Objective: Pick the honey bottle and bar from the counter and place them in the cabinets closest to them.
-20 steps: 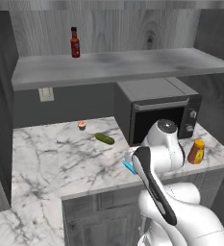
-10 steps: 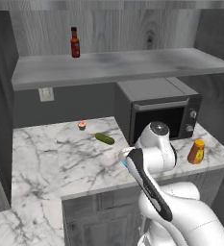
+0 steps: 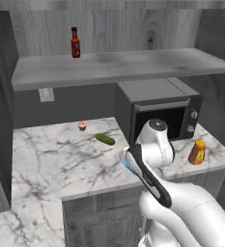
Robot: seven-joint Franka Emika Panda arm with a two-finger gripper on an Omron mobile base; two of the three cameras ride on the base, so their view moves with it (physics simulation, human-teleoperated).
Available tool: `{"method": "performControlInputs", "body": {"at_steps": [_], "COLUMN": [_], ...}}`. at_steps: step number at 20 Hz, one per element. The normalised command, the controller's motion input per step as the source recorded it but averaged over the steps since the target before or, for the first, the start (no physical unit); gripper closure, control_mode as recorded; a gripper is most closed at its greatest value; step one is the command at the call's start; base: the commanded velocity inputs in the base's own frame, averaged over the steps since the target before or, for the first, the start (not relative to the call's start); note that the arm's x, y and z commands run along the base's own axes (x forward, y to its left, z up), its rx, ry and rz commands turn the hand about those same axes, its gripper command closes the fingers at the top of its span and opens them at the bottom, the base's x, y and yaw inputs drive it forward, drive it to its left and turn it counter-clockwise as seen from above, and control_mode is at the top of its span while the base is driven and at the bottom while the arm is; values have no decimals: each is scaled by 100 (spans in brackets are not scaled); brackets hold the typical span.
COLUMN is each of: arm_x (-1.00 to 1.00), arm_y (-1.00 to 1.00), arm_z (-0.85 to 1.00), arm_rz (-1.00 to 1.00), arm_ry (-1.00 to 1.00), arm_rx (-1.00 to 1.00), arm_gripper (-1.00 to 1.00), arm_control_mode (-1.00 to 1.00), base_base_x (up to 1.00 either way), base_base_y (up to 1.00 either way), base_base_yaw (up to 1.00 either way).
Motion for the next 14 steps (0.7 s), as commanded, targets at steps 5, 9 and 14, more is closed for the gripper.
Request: {"method": "performControlInputs", "body": {"at_steps": [5, 9, 14], "arm_x": [0, 0, 0], "arm_y": [-30, -1, 0], "arm_z": [-16, -1, -57], "arm_rz": [1, 0, 4], "arm_ry": [0, 0, 0], "arm_rx": [1, 0, 0], "arm_gripper": [-100, -100, -100], "arm_control_mode": [-100, -100, -100], "base_base_x": [0, 0, 0], "base_base_y": [0, 0, 0], "base_base_yaw": [0, 0, 0]}}
